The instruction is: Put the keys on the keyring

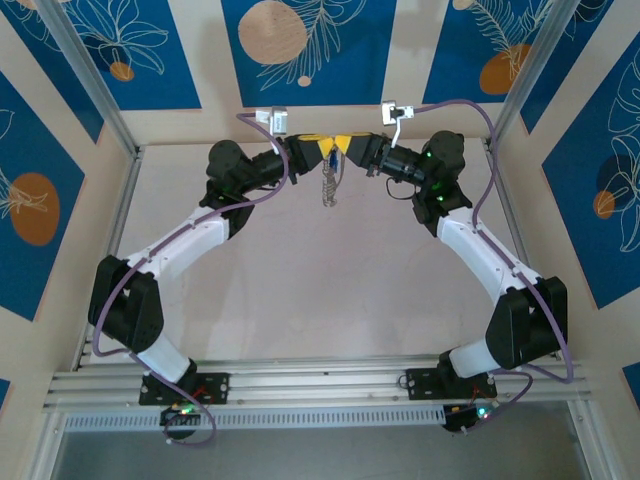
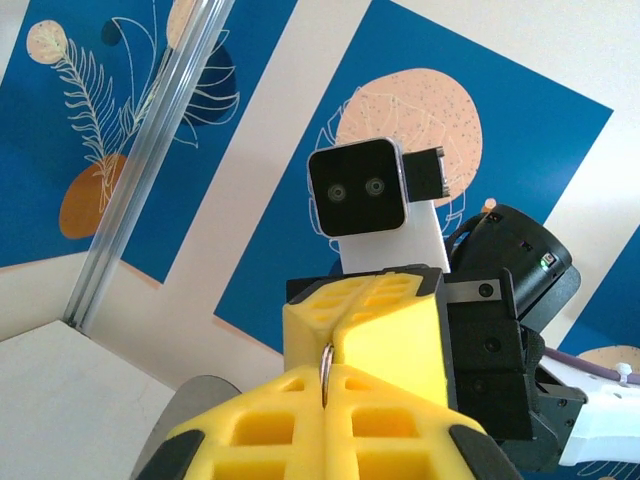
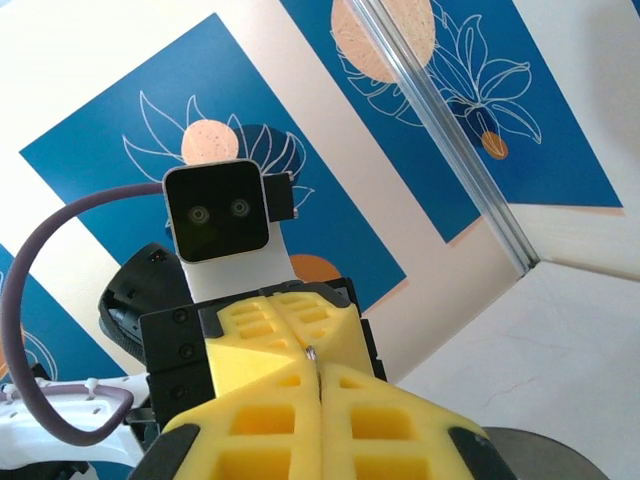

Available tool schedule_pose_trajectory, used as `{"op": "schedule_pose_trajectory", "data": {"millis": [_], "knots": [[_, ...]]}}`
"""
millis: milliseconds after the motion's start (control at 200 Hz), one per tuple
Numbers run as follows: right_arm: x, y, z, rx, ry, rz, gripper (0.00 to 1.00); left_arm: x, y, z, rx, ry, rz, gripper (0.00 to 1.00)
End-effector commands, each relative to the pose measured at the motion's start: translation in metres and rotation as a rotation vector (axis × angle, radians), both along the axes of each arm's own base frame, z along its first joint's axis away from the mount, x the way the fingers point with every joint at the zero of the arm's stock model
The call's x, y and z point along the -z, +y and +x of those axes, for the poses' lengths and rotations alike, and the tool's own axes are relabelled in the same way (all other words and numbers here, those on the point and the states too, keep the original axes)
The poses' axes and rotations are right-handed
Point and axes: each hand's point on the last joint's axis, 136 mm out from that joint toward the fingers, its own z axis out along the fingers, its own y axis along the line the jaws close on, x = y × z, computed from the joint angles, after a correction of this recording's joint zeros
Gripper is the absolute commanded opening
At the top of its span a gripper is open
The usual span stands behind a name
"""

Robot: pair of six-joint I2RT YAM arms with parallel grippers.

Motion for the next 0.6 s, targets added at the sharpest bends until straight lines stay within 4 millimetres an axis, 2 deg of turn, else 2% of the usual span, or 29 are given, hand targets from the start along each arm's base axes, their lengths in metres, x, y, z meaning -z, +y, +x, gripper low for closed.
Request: {"op": "schedule_pose_trajectory", "data": {"millis": [0, 170, 230, 360, 495, 595], "knots": [[-0.017, 0.003, -0.010, -0.038, -0.053, 0.009, 0.00, -0.023, 0.000, -0.016, 0.025, -0.074, -0.040, 0.00], [-0.017, 0.002, -0.010, -0.040, -0.067, -0.013, 0.00, -0.022, -0.002, -0.018, 0.035, -0.080, -0.020, 0.00], [-0.016, 0.000, -0.010, -0.033, -0.070, -0.030, 0.00, -0.023, 0.001, -0.017, 0.020, -0.088, -0.004, 0.17], [-0.012, -0.005, -0.008, -0.052, -0.066, -0.076, 0.00, -0.022, 0.009, -0.014, -0.020, -0.092, 0.029, 0.42], [-0.007, -0.004, -0.012, -0.114, -0.060, -0.114, 0.00, -0.021, 0.016, -0.013, -0.040, -0.101, 0.061, 0.53], [-0.003, -0.004, -0.016, -0.136, -0.063, -0.159, 0.00, -0.021, 0.026, -0.009, -0.066, -0.102, 0.078, 0.58]]}}
